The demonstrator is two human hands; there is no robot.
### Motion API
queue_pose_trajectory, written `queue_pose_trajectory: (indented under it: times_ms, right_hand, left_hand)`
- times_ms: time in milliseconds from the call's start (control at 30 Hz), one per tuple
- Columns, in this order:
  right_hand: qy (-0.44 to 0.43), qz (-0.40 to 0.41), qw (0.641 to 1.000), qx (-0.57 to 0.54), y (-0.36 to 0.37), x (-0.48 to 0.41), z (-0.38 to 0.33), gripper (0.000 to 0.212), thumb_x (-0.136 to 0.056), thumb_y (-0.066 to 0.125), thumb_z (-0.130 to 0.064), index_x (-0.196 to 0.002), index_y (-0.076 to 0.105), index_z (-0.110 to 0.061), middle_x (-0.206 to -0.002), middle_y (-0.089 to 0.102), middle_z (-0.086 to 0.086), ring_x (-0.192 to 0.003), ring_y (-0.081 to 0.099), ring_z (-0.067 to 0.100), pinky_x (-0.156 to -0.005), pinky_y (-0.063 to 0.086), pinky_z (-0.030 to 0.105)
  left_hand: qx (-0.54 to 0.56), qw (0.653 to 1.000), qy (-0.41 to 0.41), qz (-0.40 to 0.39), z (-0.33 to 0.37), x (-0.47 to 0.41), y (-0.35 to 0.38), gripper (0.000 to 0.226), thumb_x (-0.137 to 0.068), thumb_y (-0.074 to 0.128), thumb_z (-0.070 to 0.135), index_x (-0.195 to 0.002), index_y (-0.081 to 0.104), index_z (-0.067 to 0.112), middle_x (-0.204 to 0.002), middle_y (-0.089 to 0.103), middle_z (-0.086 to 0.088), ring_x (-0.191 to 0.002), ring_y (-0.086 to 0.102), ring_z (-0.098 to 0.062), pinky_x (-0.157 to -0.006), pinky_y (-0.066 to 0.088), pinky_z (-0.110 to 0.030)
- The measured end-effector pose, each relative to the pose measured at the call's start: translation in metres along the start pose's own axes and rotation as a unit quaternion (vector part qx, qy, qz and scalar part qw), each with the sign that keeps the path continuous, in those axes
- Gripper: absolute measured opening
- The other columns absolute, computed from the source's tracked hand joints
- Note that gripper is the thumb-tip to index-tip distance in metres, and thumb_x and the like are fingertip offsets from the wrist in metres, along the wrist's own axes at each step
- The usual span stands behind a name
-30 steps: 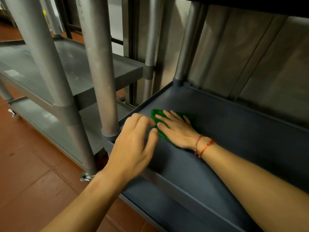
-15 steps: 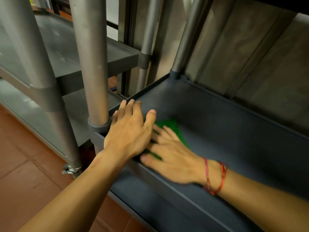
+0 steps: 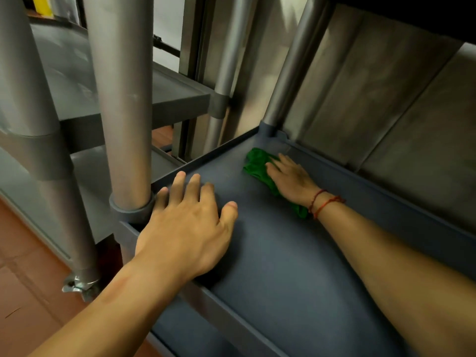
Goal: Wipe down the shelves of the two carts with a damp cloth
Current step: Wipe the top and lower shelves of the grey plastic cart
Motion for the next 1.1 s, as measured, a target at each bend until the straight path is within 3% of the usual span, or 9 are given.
queue_pose_trajectory:
  times_ms: [133, 333, 533, 667, 733, 800, 867, 933, 1100]
  right_hand:
    - [-0.049, -0.021, 0.998, -0.024, 0.002, 0.026, -0.024, 0.052, -0.107, 0.026, -0.043, -0.156, 0.028, -0.025, -0.167, 0.010, -0.001, -0.154, 0.005, 0.020, -0.123, -0.001, 0.043]
    - [-0.256, -0.036, 0.965, -0.050, 0.017, 0.097, -0.065, 0.061, -0.097, 0.034, -0.050, -0.154, 0.030, -0.029, -0.165, 0.018, -0.006, -0.153, 0.006, 0.009, -0.123, 0.003, 0.030]
    - [-0.210, -0.002, 0.977, -0.026, 0.011, 0.035, -0.044, 0.054, -0.104, 0.039, -0.041, -0.154, 0.031, -0.025, -0.164, 0.024, -0.002, -0.152, 0.013, 0.012, -0.124, 0.009, 0.034]
    - [-0.099, 0.058, 0.989, -0.093, 0.001, -0.029, -0.018, 0.046, -0.107, 0.041, -0.031, -0.149, 0.042, -0.014, -0.156, 0.040, 0.008, -0.145, 0.034, 0.024, -0.118, 0.025, 0.033]
    - [-0.035, 0.078, 0.993, -0.078, -0.007, -0.059, 0.000, 0.042, -0.108, 0.036, -0.031, -0.138, 0.052, -0.007, -0.143, 0.052, 0.018, -0.130, 0.049, 0.033, -0.104, 0.036, 0.033]
    - [0.037, 0.085, 0.995, -0.043, -0.014, -0.082, 0.013, 0.044, -0.109, 0.030, -0.031, -0.128, 0.055, -0.001, -0.134, 0.055, 0.026, -0.120, 0.053, 0.039, -0.094, 0.039, 0.036]
    - [0.076, 0.084, 0.993, -0.025, -0.017, -0.091, 0.017, 0.048, -0.108, 0.027, -0.035, -0.128, 0.054, 0.000, -0.135, 0.054, 0.027, -0.121, 0.052, 0.040, -0.096, 0.039, 0.039]
    - [0.074, 0.072, 0.995, -0.009, -0.016, -0.088, 0.016, 0.049, -0.107, 0.028, -0.038, -0.134, 0.052, -0.005, -0.140, 0.052, 0.023, -0.125, 0.050, 0.040, -0.100, 0.038, 0.040]
    - [0.016, 0.077, 0.996, -0.043, -0.007, -0.049, 0.004, 0.046, -0.103, 0.037, -0.048, -0.138, 0.052, -0.024, -0.149, 0.048, 0.006, -0.136, 0.043, 0.032, -0.113, 0.031, 0.048]
  left_hand:
    - [-0.020, 0.999, -0.011, -0.030, 0.002, -0.003, 0.001, 0.069, -0.099, 0.013, 0.056, -0.154, 0.016, 0.016, -0.166, 0.002, -0.006, -0.152, -0.011, -0.024, -0.121, 0.005, -0.047]
    - [-0.066, 0.997, -0.002, -0.046, 0.001, 0.001, 0.007, 0.072, -0.098, 0.005, 0.058, -0.155, 0.008, 0.014, -0.165, -0.010, -0.007, -0.150, -0.022, -0.026, -0.122, 0.001, -0.051]
    - [-0.090, 0.995, 0.000, -0.041, 0.001, 0.000, 0.006, 0.080, -0.086, -0.005, 0.055, -0.154, 0.006, 0.015, -0.164, -0.012, -0.010, -0.149, -0.024, -0.028, -0.121, 0.000, -0.052]
    - [-0.098, 0.995, 0.038, 0.004, -0.006, -0.003, 0.015, 0.064, -0.087, 0.033, 0.053, -0.114, 0.069, 0.008, -0.133, 0.060, -0.020, -0.133, 0.049, -0.039, -0.094, 0.048, -0.061]
    - [-0.111, 0.993, 0.036, 0.009, -0.010, -0.007, 0.019, 0.058, -0.083, 0.040, 0.052, -0.100, 0.076, 0.009, -0.118, 0.070, -0.017, -0.119, 0.062, -0.038, -0.083, 0.054, -0.059]
    - [-0.091, 0.996, 0.022, 0.010, -0.008, -0.009, 0.015, 0.062, -0.084, 0.035, 0.054, -0.111, 0.072, 0.013, -0.128, 0.064, -0.017, -0.127, 0.056, -0.038, -0.089, 0.052, -0.060]
    - [-0.088, 0.996, 0.003, -0.017, -0.004, -0.009, 0.011, 0.074, -0.086, 0.012, 0.057, -0.145, 0.039, 0.019, -0.160, 0.026, -0.013, -0.151, 0.016, -0.034, -0.115, 0.026, -0.057]
    - [-0.086, 0.996, -0.002, -0.036, -0.004, -0.009, 0.009, 0.071, -0.090, -0.002, 0.056, -0.152, 0.010, 0.022, -0.164, -0.005, -0.006, -0.151, -0.014, -0.027, -0.121, 0.004, -0.051]
    - [-0.122, 0.991, -0.002, -0.049, -0.002, -0.007, 0.013, 0.068, -0.095, 0.010, 0.058, -0.152, 0.010, 0.020, -0.165, -0.004, -0.006, -0.152, -0.010, -0.027, -0.121, 0.006, -0.053]
Point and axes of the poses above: each hand's wrist, its own x-axis away from the middle knuckle, its own y-axis out of the palm, z = x × y, the point moved 2 cm from there along -x, towards the middle knuckle
